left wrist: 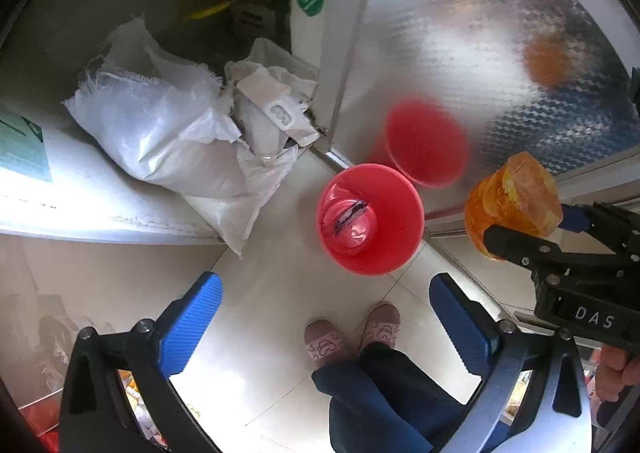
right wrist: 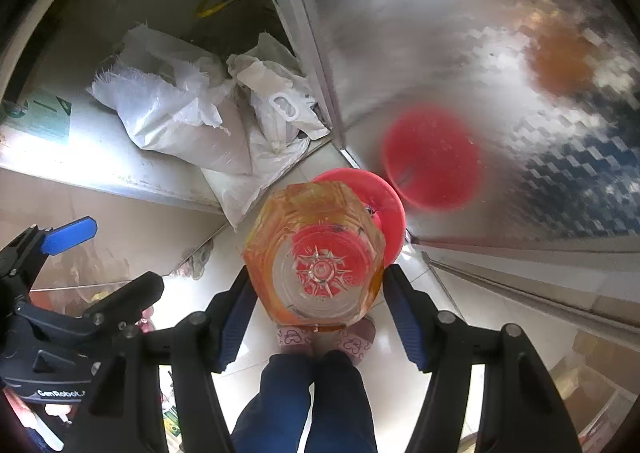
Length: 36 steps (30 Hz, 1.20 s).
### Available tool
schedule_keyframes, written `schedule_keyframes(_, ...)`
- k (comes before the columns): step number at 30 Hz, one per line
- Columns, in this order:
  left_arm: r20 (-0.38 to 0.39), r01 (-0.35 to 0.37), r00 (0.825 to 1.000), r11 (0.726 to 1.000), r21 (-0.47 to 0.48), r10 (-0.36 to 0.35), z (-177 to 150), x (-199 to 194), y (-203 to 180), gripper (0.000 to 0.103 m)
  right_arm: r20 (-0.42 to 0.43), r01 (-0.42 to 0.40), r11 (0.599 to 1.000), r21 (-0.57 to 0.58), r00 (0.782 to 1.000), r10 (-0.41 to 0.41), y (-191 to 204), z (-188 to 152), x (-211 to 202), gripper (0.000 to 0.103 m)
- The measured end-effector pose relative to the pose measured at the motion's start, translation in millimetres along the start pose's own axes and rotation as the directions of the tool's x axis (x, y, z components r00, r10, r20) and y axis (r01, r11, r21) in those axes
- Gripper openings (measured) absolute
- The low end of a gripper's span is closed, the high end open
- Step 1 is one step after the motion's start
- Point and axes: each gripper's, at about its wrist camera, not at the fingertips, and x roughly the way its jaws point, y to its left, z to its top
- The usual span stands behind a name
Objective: Collect trash
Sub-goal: 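Carry the packet and cup down to the red bin and release both, then raise both tools back up over the counter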
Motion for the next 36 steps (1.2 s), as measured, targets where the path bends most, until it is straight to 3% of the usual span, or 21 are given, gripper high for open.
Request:
schedule_keyframes(5,-0.009,-0.004,1.0,1.0,-0.011,0.004,-1,1,3,0.103,-0.002,0.003,1.0,0.0,1.0,-0.003,-1,1,4,0.065)
schedule_keyframes(7,-0.011,-0.011,1.0,1.0,-0.011,0.011,-2,-1,4,0.103,0.001,0.039,0.999,0.002,0.999,-0.039,-1,2,6,0.083)
schedule_keyframes(10,-0.015,-0.002,1.0,1.0,-0.024,0.002,-3,-9,6,0.103,0.02,0.032,0.999,0.0,0.999,-0.032,0,0,2,0.095)
schedule_keyframes(16,0.024,0.015,1.0,0.999,-0.039,-0.014,-6,-47,8,0.103,0.034,-0.003,1.0,0.004,0.999,0.003,5,-1,-17,0.096)
schedule_keyframes(19,0.039,0.055,0.998,0.997,-0.049,-0.054,-8,-76,7,0.103,0.086,-0.016,1.0,0.007,0.996,0.015,13,-2,-53,0.096)
schedule_keyframes(27,0.153,0.039,0.988,0.999,-0.03,-0.034,-6,-193,-1,0.103,0.246,-0.01,1.0,-0.003,0.969,0.011,34,0,-181,0.096)
schedule_keyframes(31,0.229,0.055,0.973,0.998,-0.043,-0.044,0,-253,-5,0.103,0.33,-0.004,1.0,-0.012,0.944,0.008,38,4,-242,0.096)
schedule_keyframes(34,0.288,0.026,0.957,0.999,-0.035,-0.015,7,-288,-12,0.103,0.394,-0.031,0.999,-0.006,0.919,0.031,35,5,-282,0.096)
schedule_keyframes(36,0.331,0.008,0.944,1.0,-0.03,0.003,12,-309,-18,0.103,0.404,0.012,0.999,-0.038,0.915,0.004,39,7,-302,0.096)
